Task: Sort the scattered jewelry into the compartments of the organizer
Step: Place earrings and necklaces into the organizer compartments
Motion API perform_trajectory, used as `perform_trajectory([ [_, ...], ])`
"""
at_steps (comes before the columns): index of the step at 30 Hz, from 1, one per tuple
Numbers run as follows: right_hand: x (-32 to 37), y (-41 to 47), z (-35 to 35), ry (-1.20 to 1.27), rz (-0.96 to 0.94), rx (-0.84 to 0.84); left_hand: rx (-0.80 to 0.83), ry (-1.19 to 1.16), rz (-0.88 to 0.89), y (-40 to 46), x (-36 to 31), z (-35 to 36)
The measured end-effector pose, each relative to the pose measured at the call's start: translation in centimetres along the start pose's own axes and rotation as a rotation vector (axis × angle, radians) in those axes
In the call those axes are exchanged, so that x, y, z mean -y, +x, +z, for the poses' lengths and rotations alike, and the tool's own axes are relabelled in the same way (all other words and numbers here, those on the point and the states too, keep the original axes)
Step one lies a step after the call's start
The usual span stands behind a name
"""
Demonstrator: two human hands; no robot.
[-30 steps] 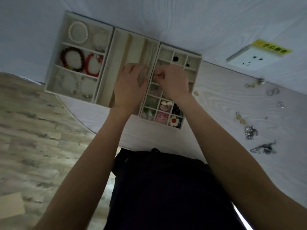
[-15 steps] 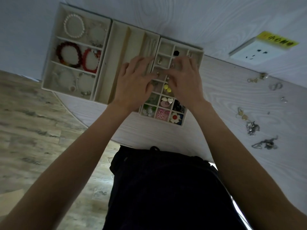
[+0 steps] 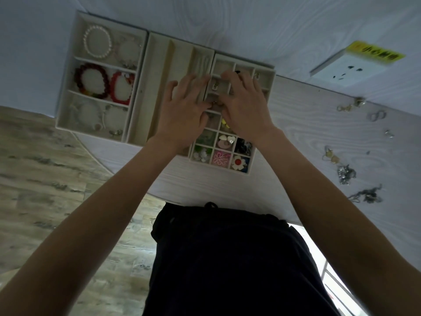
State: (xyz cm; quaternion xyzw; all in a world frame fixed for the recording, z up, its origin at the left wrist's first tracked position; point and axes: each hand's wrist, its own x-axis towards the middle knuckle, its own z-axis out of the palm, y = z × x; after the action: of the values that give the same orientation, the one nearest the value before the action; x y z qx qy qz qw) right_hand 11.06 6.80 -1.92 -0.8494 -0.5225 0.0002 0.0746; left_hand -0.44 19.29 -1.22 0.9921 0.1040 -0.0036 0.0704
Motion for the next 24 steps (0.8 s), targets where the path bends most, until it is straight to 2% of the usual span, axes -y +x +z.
perform_trajectory([
  [15, 0.6, 0.8, -0.1, 0.097, 0.074, 0.037, -0.011, 0.021, 0.081, 0.4, 0.9, 0.3],
  [24, 0.1, -1.3, 0.0, 0.121, 0.022, 0.019, -0.030, 0.027, 0.100, 0.4, 1.0, 0.3],
])
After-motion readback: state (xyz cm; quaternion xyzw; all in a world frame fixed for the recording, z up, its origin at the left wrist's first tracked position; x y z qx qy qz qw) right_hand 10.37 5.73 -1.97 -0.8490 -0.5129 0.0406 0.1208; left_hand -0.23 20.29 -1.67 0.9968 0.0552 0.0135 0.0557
